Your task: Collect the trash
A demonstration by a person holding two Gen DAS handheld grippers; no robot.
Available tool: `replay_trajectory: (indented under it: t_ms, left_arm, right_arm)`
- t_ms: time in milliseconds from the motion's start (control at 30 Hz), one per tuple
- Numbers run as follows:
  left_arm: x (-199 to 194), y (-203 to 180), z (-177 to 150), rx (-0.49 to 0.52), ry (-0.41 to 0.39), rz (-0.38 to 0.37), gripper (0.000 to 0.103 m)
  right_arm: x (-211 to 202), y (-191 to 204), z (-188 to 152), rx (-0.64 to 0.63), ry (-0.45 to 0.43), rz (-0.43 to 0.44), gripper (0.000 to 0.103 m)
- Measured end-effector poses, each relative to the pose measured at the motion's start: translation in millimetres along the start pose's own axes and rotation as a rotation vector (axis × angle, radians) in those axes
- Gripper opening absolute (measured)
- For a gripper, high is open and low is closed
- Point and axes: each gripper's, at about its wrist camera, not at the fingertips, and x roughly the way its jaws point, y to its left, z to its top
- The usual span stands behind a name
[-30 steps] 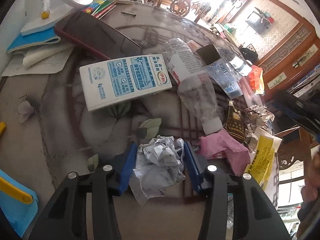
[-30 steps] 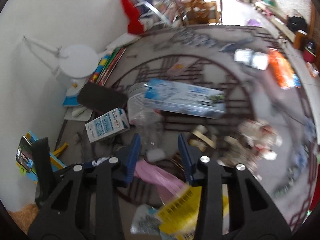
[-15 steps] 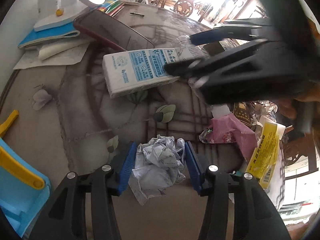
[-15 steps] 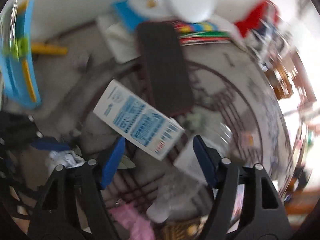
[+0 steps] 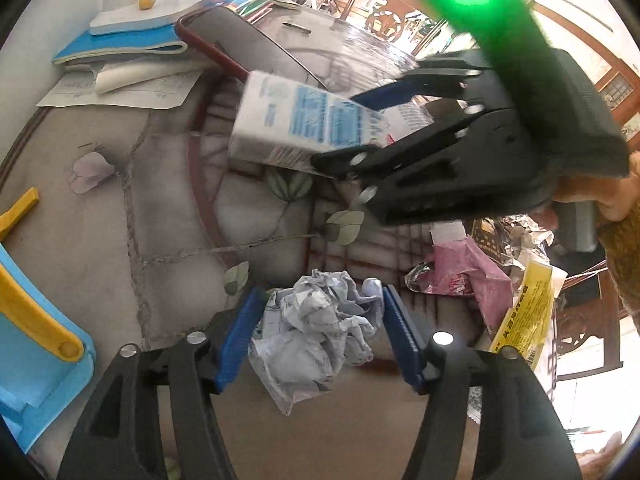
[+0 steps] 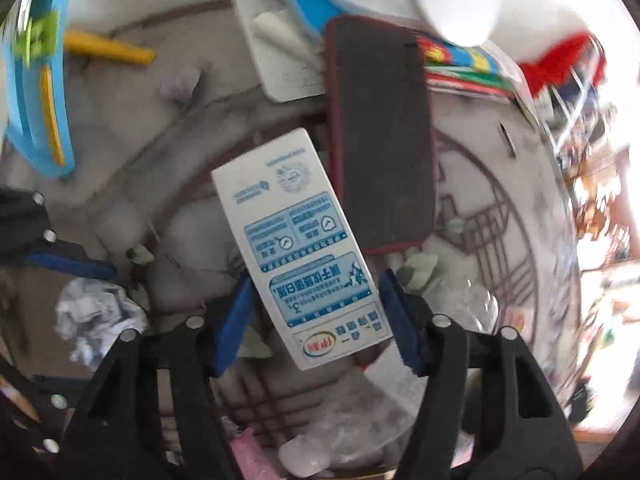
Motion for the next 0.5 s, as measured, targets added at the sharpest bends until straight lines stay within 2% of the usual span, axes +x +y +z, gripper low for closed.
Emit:
replay_trajectory:
  t_ms: [233, 433, 500]
  left_arm:
    - [1.4, -0.3, 3.0, 0.006, 0.01, -0.004, 0.063]
    - [0.8, -5.6, 4.6, 0.011, 0.01, -0.008, 0.05]
    - [-2.3, -4.2, 5.3, -0.016, -0.002, -0.004, 0.046]
  right_arm:
    - [-66.9, -39.4, -38.5, 0.375, -0.157, 0.063, 0.059]
    - [-115.0, -29.3, -93.9, 0.551, -0.246, 0.08, 0.059]
    - [-127.7, -21.7, -115.4, 0.631, -0.272, 0.079, 0.058]
